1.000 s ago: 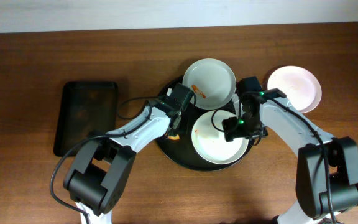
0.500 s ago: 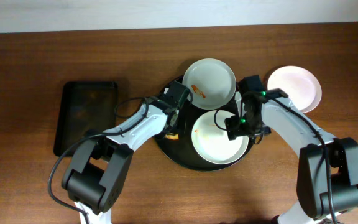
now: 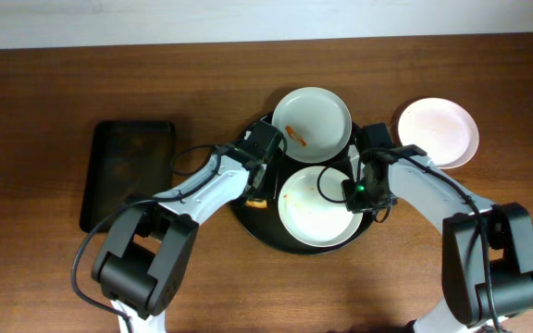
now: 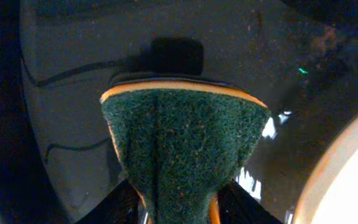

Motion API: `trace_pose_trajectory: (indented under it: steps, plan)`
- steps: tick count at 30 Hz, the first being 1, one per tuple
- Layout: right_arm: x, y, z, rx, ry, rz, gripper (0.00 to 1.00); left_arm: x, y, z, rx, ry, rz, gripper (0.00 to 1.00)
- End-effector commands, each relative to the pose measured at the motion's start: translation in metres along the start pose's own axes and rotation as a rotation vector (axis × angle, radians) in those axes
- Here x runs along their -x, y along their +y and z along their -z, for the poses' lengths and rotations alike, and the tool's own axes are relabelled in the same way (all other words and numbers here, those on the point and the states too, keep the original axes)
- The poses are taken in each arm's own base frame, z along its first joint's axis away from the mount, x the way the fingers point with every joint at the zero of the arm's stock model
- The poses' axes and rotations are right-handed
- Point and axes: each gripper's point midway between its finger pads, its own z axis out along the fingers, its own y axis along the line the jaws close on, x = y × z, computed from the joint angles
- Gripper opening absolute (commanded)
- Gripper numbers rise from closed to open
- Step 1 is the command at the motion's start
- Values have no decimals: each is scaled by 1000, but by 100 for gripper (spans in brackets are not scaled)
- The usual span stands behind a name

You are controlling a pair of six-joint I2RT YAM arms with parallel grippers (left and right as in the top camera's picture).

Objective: Clean dirty plates on tray and stack at the side

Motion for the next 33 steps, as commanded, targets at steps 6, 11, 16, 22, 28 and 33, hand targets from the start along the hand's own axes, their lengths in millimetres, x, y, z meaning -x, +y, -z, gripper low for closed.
trace_pose_trajectory:
  steps: [6,11,16,22,28,33]
  plan:
    - [13,-8,15,-47,-58,-32,4,-5,9,-8,21,35,-20,27]
    - [39,-20,60,-145,-109,-35,4,19,2,27,-13,-59,-21,0]
    - [40,-28,64,-189,-114,-60,4,19,1,45,-23,-75,-21,0]
    - [34,-26,81,-190,-102,-63,4,10,3,35,-13,-40,-23,0]
    - [29,-10,82,-97,-86,-58,4,26,-50,72,-317,-86,-27,0]
    - [24,-10,82,-95,-63,-59,4,23,-87,84,-482,-72,-23,0]
